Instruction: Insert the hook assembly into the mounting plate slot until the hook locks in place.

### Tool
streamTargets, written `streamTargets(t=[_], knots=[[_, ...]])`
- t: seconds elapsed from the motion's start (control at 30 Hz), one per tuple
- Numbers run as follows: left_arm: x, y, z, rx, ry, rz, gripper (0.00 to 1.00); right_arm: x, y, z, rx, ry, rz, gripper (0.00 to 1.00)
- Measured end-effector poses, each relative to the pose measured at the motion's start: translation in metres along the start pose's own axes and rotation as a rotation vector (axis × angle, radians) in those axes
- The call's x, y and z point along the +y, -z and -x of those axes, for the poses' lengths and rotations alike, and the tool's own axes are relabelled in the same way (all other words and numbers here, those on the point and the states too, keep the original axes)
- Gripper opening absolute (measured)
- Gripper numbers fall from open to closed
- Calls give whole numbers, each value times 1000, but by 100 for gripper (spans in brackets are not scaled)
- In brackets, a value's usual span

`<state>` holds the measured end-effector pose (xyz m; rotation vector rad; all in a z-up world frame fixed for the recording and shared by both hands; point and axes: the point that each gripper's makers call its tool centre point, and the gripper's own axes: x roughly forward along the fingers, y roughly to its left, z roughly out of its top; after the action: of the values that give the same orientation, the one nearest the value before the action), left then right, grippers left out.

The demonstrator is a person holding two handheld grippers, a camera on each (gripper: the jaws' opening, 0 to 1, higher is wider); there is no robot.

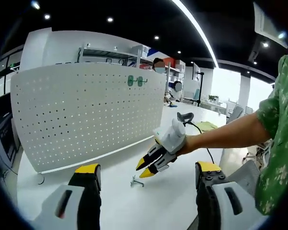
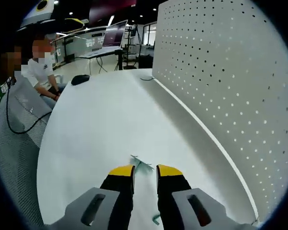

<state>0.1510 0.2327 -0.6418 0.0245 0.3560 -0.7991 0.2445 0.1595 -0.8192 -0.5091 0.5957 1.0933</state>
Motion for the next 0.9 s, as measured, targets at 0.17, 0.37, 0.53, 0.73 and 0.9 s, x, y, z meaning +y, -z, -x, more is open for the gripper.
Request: streamTargets(t=[0.17, 0.37, 0.53, 0.73, 0.9], knots=[[-1, 2, -1, 11, -1, -1, 83, -2, 2, -5, 7, -10, 29, 15], [1, 3, 0, 21, -8, 0, 82, -1, 3, -14, 15, -26, 77, 12], [2, 3, 0, 23, -14, 4, 82, -1, 4, -17, 17, -33, 85, 10], [3, 4, 0, 26, -16, 6, 81, 0, 8, -19, 27, -45, 81, 7], [3, 3, 1, 21, -14, 12, 81, 4, 9, -18, 34, -53, 63, 5]])
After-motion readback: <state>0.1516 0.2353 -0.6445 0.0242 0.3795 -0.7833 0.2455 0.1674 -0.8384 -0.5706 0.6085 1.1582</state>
